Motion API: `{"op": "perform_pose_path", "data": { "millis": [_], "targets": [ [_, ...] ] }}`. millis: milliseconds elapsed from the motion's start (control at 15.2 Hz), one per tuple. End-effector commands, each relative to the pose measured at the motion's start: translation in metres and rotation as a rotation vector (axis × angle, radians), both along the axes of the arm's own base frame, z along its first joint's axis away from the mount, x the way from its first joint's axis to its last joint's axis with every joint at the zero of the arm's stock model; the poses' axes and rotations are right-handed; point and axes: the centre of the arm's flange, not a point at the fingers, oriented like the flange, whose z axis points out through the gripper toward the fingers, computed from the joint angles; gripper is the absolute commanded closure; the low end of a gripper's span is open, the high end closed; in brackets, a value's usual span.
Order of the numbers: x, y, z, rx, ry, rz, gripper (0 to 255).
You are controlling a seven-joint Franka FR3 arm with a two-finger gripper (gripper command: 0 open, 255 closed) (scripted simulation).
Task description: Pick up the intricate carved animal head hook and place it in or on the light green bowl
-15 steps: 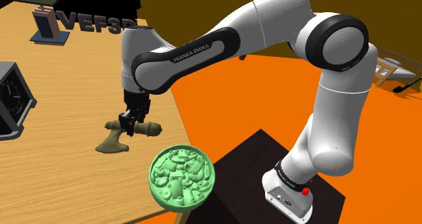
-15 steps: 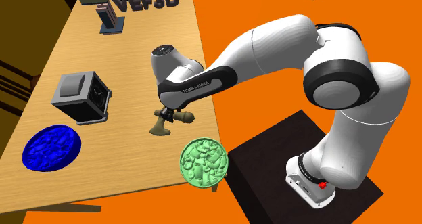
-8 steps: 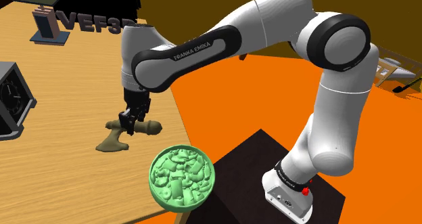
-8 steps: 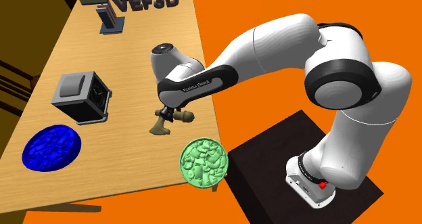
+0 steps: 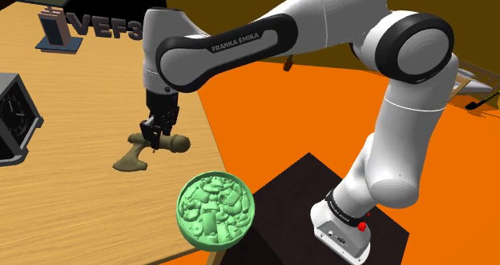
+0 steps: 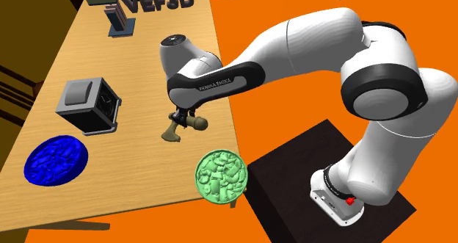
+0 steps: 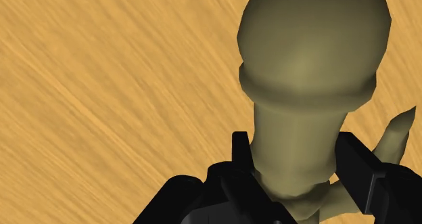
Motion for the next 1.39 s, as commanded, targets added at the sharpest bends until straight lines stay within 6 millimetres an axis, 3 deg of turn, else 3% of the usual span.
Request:
{"op": "perform_pose_path", "data": {
  "millis": [0,1320],
  "targets": [
    [0.001,0.001,0.011,0.000,0.000,0.000,255],
    [0.001,0.001,0.117,0.000,0.000,0.000,255]
  ]
}}
